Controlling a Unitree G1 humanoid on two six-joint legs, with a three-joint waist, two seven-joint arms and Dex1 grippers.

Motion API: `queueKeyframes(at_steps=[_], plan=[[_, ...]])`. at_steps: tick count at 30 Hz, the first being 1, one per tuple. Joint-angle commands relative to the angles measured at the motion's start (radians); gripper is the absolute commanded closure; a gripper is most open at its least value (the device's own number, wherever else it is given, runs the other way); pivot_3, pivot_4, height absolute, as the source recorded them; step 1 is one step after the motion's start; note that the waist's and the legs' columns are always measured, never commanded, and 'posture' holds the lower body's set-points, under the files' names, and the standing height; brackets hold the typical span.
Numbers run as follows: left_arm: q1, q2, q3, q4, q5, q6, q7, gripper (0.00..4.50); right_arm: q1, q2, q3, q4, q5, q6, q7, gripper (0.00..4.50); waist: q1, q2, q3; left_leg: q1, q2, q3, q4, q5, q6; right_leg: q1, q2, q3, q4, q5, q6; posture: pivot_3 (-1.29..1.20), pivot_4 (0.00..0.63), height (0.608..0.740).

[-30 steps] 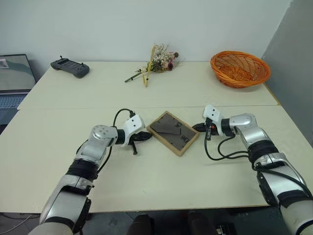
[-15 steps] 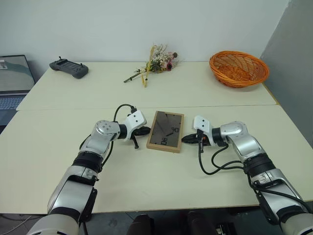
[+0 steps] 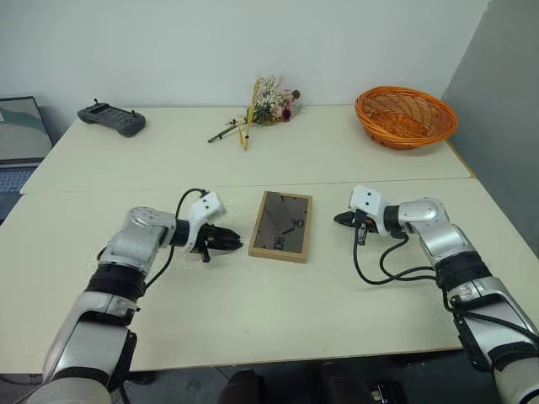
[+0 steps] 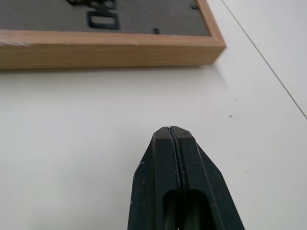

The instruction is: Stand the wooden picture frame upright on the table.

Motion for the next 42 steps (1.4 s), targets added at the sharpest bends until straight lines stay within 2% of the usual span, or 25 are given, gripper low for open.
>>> queueKeyframes(at_steps=[1,4,5,6,11,18,23,27,30,37,42], plan=[[-0.132,0.001,0.048,0.139,-0.098,0.29,-0.077,2.24,-0.044,0.023,-0.007,0.022,-0.013,-0.053,-0.038,4.5,-0.002,0.0,0.0,-0.001,0.0,0.0,0.0,0.0,0.0,0.0,0.0,-0.001,0.0,0.0,0.0,0.0,0.15,0.74],[-0.21,-0.013,0.043,0.254,-0.118,0.392,-0.108,1.5,-0.036,0.053,-0.001,0.01,-0.013,-0.048,-0.051,4.5,-0.002,0.0,0.0,0.0,0.0,0.0,0.001,0.001,-0.001,0.0,0.001,-0.001,0.0,0.0,0.0,0.0,0.15,0.74],[-0.222,-0.014,0.035,0.272,-0.118,0.402,-0.121,1.4,-0.031,0.061,0.001,0.002,-0.013,-0.044,-0.053,4.5,-0.002,0.0,0.0,-0.001,0.0,0.0,0.001,0.001,-0.002,0.0,0.001,-0.001,-0.001,0.0,0.0,0.0,0.15,0.74],[-0.233,-0.017,0.024,0.298,-0.114,0.412,-0.135,1.04,-0.021,0.071,0.003,-0.014,-0.011,-0.034,-0.054,4.5,-0.002,0.0,0.0,0.0,-0.001,0.0,0.001,0.002,-0.003,0.0,0.001,0.0,-0.001,0.0,0.0,0.0,0.15,0.74],[-0.246,-0.054,-0.014,0.4,-0.069,0.364,-0.154,0.03,0.011,0.102,0.017,-0.065,-0.012,0.004,-0.068,4.5,-0.002,0.0,0.0,-0.001,0.0,0.0,0.001,0.002,-0.004,0.0,0.0,0.001,-0.001,0.0,0.0,0.0,0.15,0.74],[-0.267,-0.162,0.017,0.518,-0.045,0.308,-0.092,0.03,0.035,0.167,0.037,-0.104,-0.015,0.051,-0.087,4.5,0.008,0.0,-0.001,0.0,-0.002,0.0,0.001,0.002,-0.004,0.001,-0.002,0.0,0.0,0.0,0.0,0.0,0.15,0.74],[-0.258,-0.206,0.003,0.437,-0.063,0.363,-0.141,0.03,0.021,0.214,0.037,-0.099,-0.013,0.073,-0.118,4.5,0.007,0.0,-0.001,0.0,-0.002,-0.001,0.001,0.002,-0.004,0.001,-0.002,0.0,0.001,0.0,0.0,0.0,0.15,0.74],[-0.215,-0.198,0.012,0.309,-0.102,0.422,-0.162,0.03,0.026,0.213,0.025,-0.102,-0.011,0.083,-0.13,4.5,0.005,0.0,-0.001,0.0,-0.002,0.0,0.001,0.002,-0.004,0.001,-0.002,0.0,0.0,0.0,0.0,0.0,0.15,0.74],[-0.195,-0.185,0.057,0.277,-0.123,0.442,-0.118,0.48,0.048,0.193,0.014,-0.113,-0.007,0.094,-0.132,4.5,0.001,0.0,-0.001,-0.001,-0.002,0.0,0.001,0.002,-0.004,0.0,-0.002,0.001,0.0,0.0,0.0,0.0,0.15,0.74],[-0.149,-0.137,0.11,0.216,-0.163,0.465,-0.062,1.97,0.102,0.157,-0.011,-0.16,0.008,0.12,-0.15,4.5,0.0,0.0,-0.001,0.0,-0.001,-0.001,0.001,0.002,-0.004,0.0,-0.002,0.001,0.001,0.0,0.0,0.0,0.15,0.74],[-0.11,-0.131,0.114,0.118,-0.163,0.404,-0.011,2.95,0.089,0.137,-0.056,-0.188,0.038,0.154,-0.165,4.5,0.001,0.0,-0.001,0.0,-0.001,-0.001,0.001,0.002,-0.004,0.0,-0.002,0.001,0.001,0.0,0.0,0.0,0.15,0.74]])
